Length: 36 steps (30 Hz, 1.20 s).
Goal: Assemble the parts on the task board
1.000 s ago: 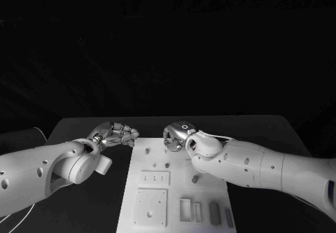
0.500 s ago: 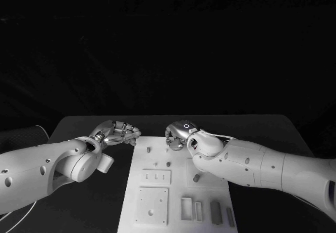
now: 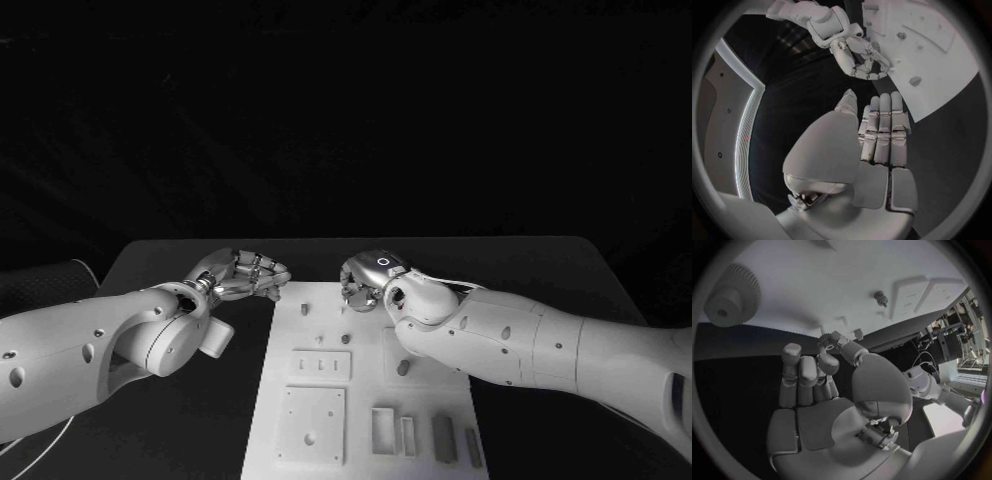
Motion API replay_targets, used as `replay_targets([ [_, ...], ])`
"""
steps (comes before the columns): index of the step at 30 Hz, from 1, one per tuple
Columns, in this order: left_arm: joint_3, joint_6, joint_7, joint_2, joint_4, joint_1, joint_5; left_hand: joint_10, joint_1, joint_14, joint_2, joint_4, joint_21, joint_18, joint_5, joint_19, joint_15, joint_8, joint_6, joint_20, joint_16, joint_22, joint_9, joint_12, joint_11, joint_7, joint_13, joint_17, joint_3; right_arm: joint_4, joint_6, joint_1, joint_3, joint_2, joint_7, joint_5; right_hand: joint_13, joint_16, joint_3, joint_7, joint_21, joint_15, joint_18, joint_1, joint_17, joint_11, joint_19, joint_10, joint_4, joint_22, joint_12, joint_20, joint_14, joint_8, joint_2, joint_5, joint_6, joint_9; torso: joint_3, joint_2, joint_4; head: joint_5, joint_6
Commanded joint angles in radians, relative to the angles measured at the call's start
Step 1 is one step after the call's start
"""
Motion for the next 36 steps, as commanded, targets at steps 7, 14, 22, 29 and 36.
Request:
replay_targets([
  [7, 0.001, 0.003, 0.008, 0.001, 0.003, 0.002, -0.008, 0.005, 0.009, 0.001, -0.002, -0.001, -0.004, 0.007, 0.003, -0.001, 0.002, -0.006, 0.006, -0.007, -0.005, 0.000, 0.000, -0.007, -0.001, -0.001, 0.002, 0.002, -0.002, -0.003, 0.011, -0.005, 0.000, 0.003, -0.002, -0.015, -0.002, 0.005, 0.003, 0.002, 0.005, 0.002, 0.031, 0.002, -0.002, 0.001, 0.000, 0.001, -0.003, 0.015, 0.000, -0.007, 0.006, 0.003, -0.008, 0.003, 0.011, 0.002, 0.0008, 0.000, -0.0004, 0.001, -0.003],
  [14, 0.001, 0.006, 0.007, 0.001, 0.002, 0.002, -0.008, 0.005, 0.008, 0.001, -0.002, -0.001, -0.004, 0.007, 0.003, -0.001, 0.002, -0.006, 0.006, -0.006, -0.006, 0.000, 0.000, -0.008, -0.001, -0.001, 0.002, 0.003, -0.002, -0.005, 0.013, -0.006, -0.001, 0.006, -0.003, -0.015, -0.002, 0.005, 0.003, 0.002, 0.005, 0.002, 0.031, 0.002, -0.002, 0.001, 0.000, 0.001, -0.004, 0.015, 0.000, -0.007, 0.006, 0.003, -0.008, 0.003, 0.011, 0.002, 0.0010, 0.000, -0.0005, 0.002, -0.003],
  [22, 0.001, 0.007, 0.006, 0.002, 0.002, 0.002, -0.008, 0.005, 0.008, 0.001, -0.002, -0.001, -0.005, 0.007, 0.003, -0.001, 0.002, -0.007, 0.006, -0.006, -0.007, 0.001, 0.000, -0.009, -0.001, -0.001, 0.002, 0.004, -0.002, -0.014, 0.011, -0.008, -0.001, 0.012, -0.003, -0.014, -0.002, 0.005, 0.003, 0.002, 0.005, 0.002, 0.031, 0.002, -0.004, 0.001, 0.000, 0.001, -0.004, 0.015, 0.000, -0.007, 0.005, 0.002, -0.009, 0.003, 0.012, 0.002, 0.0010, 0.000, 0.0000, 0.001, -0.002],
  [29, 0.001, 0.010, 0.006, 0.004, 0.001, 0.002, -0.008, 0.005, 0.009, 0.000, -0.002, -0.001, -0.005, 0.007, 0.003, -0.001, 0.002, -0.007, 0.006, -0.007, -0.007, 0.001, 0.000, -0.009, -0.001, -0.001, 0.003, 0.005, -0.003, -0.026, 0.008, -0.008, -0.002, 0.018, -0.002, -0.010, -0.002, 0.003, 0.002, 0.003, 0.004, 0.002, 0.031, 0.001, -0.009, 0.001, 0.000, 0.001, -0.005, 0.015, -0.001, -0.007, 0.002, 0.001, -0.012, 0.002, 0.010, 0.002, 0.0007, 0.000, -0.0005, 0.000, 0.000],
  [36, 0.001, 0.011, 0.005, 0.003, -0.001, 0.002, -0.008, 0.005, 0.009, 0.001, -0.002, -0.001, -0.006, 0.007, 0.003, -0.001, 0.002, -0.008, 0.006, -0.006, -0.008, 0.001, 0.000, -0.009, -0.001, -0.001, 0.003, 0.005, -0.003, -0.030, 0.005, -0.008, -0.002, 0.015, -0.007, -0.010, -0.003, 0.001, 0.003, 0.004, 0.003, 0.003, 0.031, 0.004, -0.014, 0.002, -0.002, 0.000, -0.007, 0.014, -0.002, -0.007, -0.001, -0.001, -0.016, 0.001, 0.008, 0.002, 0.0003, 0.001, -0.0008, 0.000, 0.000],
])
